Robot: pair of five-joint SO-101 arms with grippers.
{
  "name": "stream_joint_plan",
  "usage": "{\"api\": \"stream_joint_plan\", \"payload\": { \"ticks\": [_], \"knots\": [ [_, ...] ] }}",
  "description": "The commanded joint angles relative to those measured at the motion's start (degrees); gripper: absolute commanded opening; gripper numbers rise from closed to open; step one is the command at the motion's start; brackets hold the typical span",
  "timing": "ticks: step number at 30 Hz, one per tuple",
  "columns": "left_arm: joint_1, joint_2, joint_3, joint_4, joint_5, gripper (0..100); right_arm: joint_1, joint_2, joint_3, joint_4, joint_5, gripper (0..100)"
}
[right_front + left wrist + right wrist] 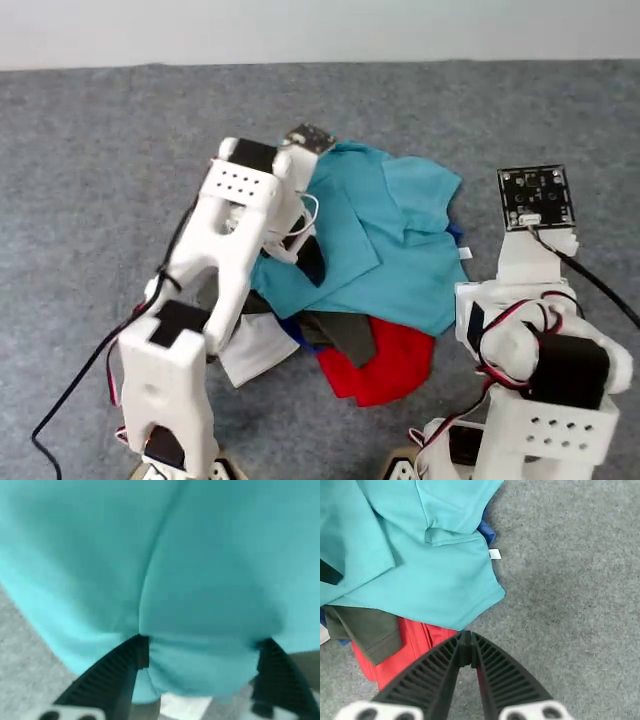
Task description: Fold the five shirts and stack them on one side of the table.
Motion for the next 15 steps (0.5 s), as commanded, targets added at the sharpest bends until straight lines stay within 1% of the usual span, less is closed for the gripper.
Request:
{"api": "stream_joint_plan", "payload": {
  "ticks": [1,3,5,7,9,10,11,12,15],
  "knots": [
    [0.00,5.36,-2.07,-4.13,-0.44,35,0.57,0.66,-2.90,0.84,-0.35,0.9],
    [-0.09,8.53,-2.15,-4.75,-0.35,34,0.57,0.66,-2.90,0.84,-0.35,0.9],
    [-0.09,10.37,-2.68,-4.48,-0.70,28,0.57,0.57,-2.90,0.84,-0.35,0.9],
    [-0.09,10.90,-3.47,-4.40,-0.79,17,0.57,0.57,-2.90,0.84,-0.35,0.9],
    [-0.18,10.90,-4.44,-4.31,-2.73,3,0.57,0.66,-2.90,0.75,-0.35,0.9],
    [-0.18,10.90,-4.97,-3.60,-3.60,0,0.57,0.66,-2.90,0.57,-0.35,0.9],
    [-0.26,10.90,-5.58,-2.11,-4.04,1,0.57,0.66,-2.90,0.40,-0.35,0.9],
    [-0.35,10.90,-6.46,-0.70,-4.04,1,0.57,0.66,-2.90,0.31,-0.35,0.9],
    [-3.16,10.90,-10.77,3.34,-3.34,0,0.57,0.57,-2.90,0.22,-0.35,0.9]
  ]
}}
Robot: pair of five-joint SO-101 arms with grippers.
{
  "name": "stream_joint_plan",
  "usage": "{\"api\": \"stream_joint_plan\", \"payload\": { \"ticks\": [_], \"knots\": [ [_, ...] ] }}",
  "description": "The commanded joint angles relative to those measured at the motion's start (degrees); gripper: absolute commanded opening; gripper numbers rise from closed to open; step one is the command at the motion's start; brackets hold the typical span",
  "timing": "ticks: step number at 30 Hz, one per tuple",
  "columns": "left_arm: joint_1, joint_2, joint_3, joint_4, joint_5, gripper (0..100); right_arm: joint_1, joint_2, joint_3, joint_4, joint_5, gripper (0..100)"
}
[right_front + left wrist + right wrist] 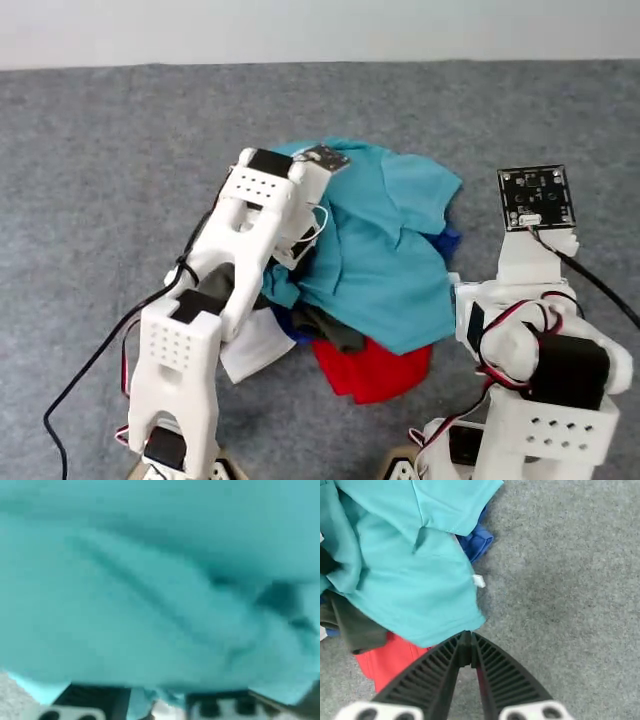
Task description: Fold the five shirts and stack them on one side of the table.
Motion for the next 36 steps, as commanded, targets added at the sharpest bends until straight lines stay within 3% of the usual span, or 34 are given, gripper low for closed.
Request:
{"api": "stream_joint_plan", "payload": {
  "ticks": [1,10,18,29,36],
  "knots": [
    [-5.71,0.97,-5.93,2.81,0.53,0,0.57,0.48,-2.90,0.22,-0.35,0.9],
    [-33.41,0.70,-20.88,3.60,4.84,0,0.57,0.31,-2.90,0.22,-0.35,0.9],
    [-51.34,-7.91,-22.29,3.60,-0.53,0,0.57,0.75,-2.90,-0.04,-0.35,0.9],
    [-66.29,-15.91,-22.46,2.11,-3.43,0,0.57,0.75,-2.81,-2.24,-0.35,0.9],
    [-68.66,-20.13,-22.46,1.76,-2.99,1,0.48,0.75,-2.81,-1.98,-0.35,0.9]
  ]
}}
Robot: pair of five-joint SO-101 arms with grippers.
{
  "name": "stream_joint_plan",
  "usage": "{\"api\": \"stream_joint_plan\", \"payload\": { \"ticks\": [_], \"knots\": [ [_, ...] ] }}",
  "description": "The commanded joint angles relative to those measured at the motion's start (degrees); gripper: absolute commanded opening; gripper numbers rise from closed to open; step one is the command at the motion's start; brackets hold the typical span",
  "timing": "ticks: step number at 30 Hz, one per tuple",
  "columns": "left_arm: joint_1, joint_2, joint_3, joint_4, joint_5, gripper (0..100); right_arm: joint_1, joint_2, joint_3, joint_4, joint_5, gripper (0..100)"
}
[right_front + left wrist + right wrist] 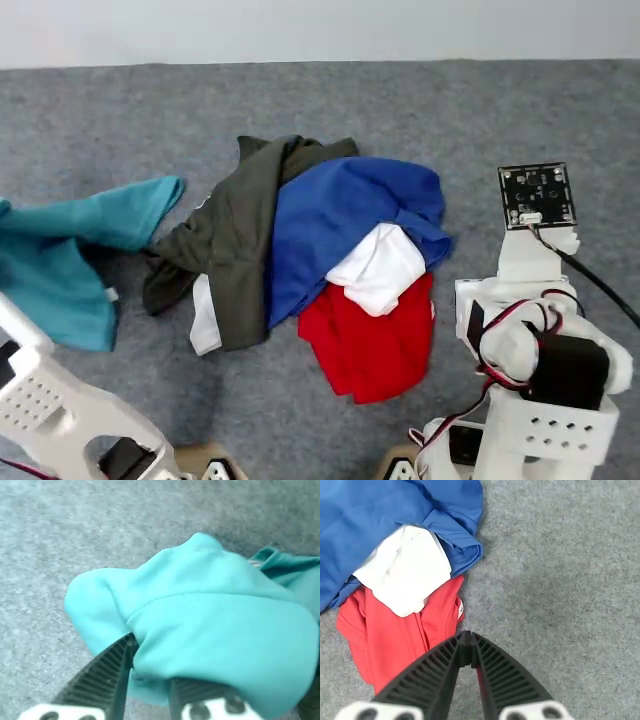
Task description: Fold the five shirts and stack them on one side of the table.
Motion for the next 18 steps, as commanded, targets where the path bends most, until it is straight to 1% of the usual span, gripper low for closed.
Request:
{"api": "stream_joint_plan", "payload": {
  "ticks": [1,6,10,12,14,18],
  "knots": [
    [-1.41,-6.95,-2.42,-0.97,-0.09,1,0.48,0.75,-2.81,-0.75,-0.35,0.9],
    [-4.75,-12.92,-5.14,-4.40,2.64,1,0.48,0.31,-2.81,-0.48,-0.35,0.9],
    [-4.75,-14.68,-5.14,-4.92,2.55,1,0.48,0.48,-2.81,-0.48,-0.35,0.9],
    [-4.66,-14.15,-5.05,-4.84,2.46,2,0.40,0.57,-2.81,-0.48,-0.35,0.9],
    [-4.66,-12.66,-4.97,-4.40,2.46,9,0.31,0.57,-2.81,-0.48,-0.35,0.9],
    [-4.66,-9.05,-5.05,-1.49,2.37,25,0.31,0.57,-2.81,-0.48,-0.35,0.9]
  ]
}}
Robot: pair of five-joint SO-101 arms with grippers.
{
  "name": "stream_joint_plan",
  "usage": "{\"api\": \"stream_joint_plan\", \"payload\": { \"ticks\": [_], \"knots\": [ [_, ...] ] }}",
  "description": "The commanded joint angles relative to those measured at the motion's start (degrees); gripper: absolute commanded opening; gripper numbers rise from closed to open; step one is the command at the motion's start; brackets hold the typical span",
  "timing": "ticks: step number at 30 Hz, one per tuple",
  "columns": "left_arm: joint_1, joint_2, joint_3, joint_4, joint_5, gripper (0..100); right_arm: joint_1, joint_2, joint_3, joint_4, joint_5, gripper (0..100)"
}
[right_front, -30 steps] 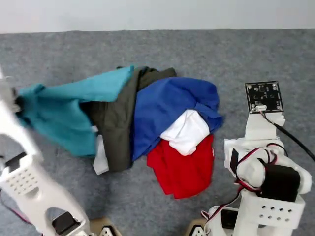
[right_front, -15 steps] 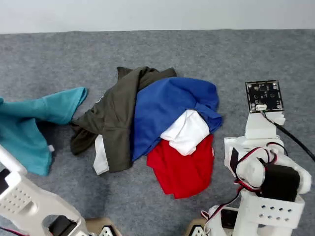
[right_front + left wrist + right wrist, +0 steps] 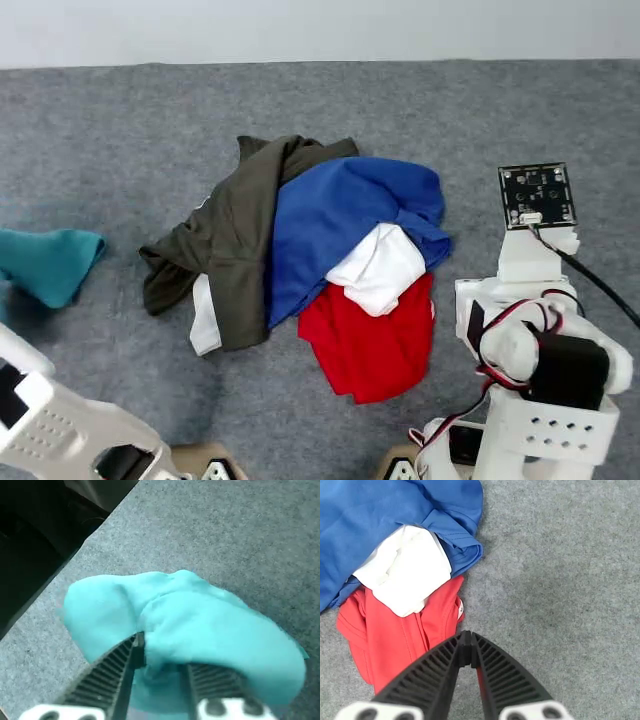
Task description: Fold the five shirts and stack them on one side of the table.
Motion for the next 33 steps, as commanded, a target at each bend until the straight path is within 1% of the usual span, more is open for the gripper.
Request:
{"api": "stream_joint_plan", "payload": {
  "ticks": [1,3,5,8,10,13,19,22,25,29,33],
  "knots": [
    [-0.09,1.05,-1.98,2.20,0.53,27,0.31,0.57,-2.81,-0.48,-0.35,0.9],
    [0.00,1.58,-2.24,3.08,-0.26,30,0.31,0.57,-2.81,-0.40,-0.35,0.9],
    [0.26,1.58,-2.33,3.08,-1.58,30,0.31,0.48,-2.81,-0.40,-0.35,0.9],
    [2.20,0.70,-2.95,3.87,-1.85,30,0.31,0.48,-2.81,-0.40,-0.35,0.9],
    [5.10,-0.97,-2.59,4.31,-1.85,30,0.31,0.40,-2.81,-0.40,-0.35,0.9],
    [12.40,-5.19,0.66,4.31,-1.76,30,0.31,0.57,-2.81,-0.40,-0.35,0.9],
    [33.58,-12.04,15.52,4.22,-0.26,30,0.22,0.66,-2.81,-0.40,-0.35,0.9],
    [43.43,-11.96,23.52,4.13,1.14,30,0.22,0.31,-2.02,-0.40,-0.35,0.9],
    [51.60,-9.67,29.67,2.55,1.41,30,0.40,0.22,-0.18,-0.31,-0.35,0.9],
    [58.99,-4.92,32.57,-0.88,1.41,30,0.48,0.22,0.88,-0.31,-0.35,0.9],
    [62.95,1.14,32.57,-5.27,1.49,30,0.40,0.22,0.88,-0.31,-0.35,0.9]
  ]
}}
